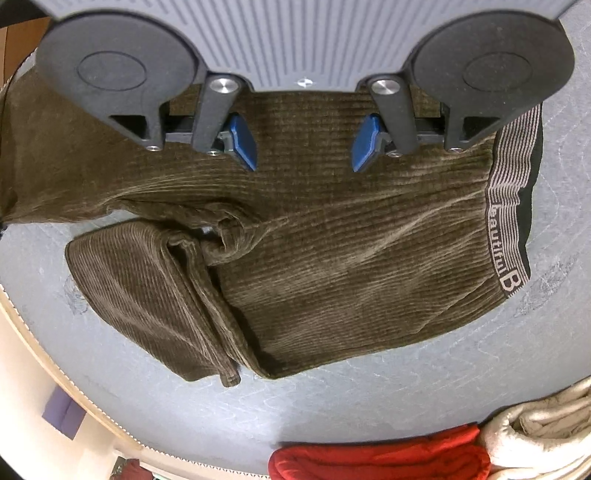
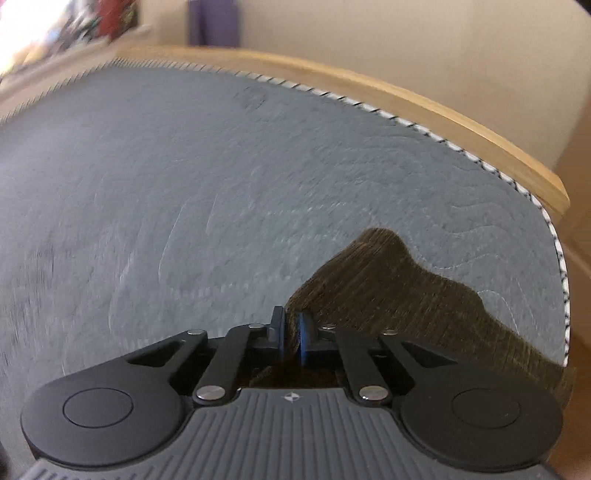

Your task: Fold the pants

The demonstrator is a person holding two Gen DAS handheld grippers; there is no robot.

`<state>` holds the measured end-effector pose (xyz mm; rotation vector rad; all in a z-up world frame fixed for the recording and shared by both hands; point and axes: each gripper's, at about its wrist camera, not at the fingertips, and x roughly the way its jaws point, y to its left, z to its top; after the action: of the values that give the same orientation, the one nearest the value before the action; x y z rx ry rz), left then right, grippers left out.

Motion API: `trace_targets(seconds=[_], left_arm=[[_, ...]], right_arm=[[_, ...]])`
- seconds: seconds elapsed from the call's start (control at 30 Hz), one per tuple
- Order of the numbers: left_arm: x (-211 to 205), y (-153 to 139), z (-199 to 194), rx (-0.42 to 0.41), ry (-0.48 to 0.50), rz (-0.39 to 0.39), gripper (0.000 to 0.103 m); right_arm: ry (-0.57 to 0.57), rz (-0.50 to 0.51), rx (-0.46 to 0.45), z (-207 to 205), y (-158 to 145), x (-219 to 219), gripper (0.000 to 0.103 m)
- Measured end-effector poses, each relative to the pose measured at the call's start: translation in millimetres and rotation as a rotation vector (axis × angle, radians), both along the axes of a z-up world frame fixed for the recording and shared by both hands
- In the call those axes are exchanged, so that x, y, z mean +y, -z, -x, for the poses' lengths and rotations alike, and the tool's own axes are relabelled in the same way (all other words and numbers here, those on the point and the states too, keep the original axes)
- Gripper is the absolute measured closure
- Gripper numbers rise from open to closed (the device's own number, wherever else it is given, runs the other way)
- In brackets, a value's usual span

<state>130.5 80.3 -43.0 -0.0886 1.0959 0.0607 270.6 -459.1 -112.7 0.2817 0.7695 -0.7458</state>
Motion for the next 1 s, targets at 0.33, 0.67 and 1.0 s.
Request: trace_targets(seconds=[0.33,0.67,1.0], left_arm=[[7,13,-12,0.036,0.002,0.008,0.040],[27,72,-24,0.125,0.060,-0.126,0.055],[47,67,10,0.148,0.040,-0.219,0.050]], right_arm=[[-0.072,0.009,0.003,-1,-5,-11,0.076],[-0.168,-0.071,-0.199,66,-85,1,0.062],[-0.406,-0.178,-0.144,130,-107,46,0.056]])
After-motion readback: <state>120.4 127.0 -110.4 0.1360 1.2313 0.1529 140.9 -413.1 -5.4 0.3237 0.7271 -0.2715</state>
